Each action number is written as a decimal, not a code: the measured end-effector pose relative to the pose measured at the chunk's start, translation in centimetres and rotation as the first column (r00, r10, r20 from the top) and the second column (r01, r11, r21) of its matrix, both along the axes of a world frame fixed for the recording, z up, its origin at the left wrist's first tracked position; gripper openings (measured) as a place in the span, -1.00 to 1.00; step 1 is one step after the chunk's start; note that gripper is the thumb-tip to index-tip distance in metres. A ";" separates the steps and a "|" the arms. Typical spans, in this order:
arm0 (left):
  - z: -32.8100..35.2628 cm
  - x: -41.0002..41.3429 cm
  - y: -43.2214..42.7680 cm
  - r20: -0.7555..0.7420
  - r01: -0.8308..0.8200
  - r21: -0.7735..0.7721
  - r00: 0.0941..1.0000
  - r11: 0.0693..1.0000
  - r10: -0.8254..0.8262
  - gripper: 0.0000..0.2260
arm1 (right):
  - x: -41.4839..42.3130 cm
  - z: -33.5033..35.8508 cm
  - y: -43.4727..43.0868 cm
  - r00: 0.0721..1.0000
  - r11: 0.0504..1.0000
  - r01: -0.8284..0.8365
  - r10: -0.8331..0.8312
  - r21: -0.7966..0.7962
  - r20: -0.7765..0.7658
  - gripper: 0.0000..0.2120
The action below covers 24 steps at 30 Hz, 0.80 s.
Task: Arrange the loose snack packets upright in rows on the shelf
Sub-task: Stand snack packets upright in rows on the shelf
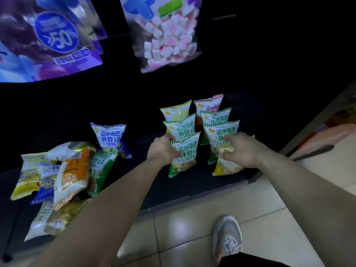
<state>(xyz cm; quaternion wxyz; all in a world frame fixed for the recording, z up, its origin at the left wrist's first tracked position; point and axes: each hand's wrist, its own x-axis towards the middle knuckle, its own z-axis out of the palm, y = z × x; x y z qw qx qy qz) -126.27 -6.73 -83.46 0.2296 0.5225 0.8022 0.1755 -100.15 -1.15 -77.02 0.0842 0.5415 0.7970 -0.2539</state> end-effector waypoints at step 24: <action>-0.7 1.2 2.9 0.105 -0.047 -0.060 0.993 0.997 0.054 -0.07 | -3.2 1.5 -1.6 0.995 0.998 -0.067 0.068 -0.008 0.068 -0.37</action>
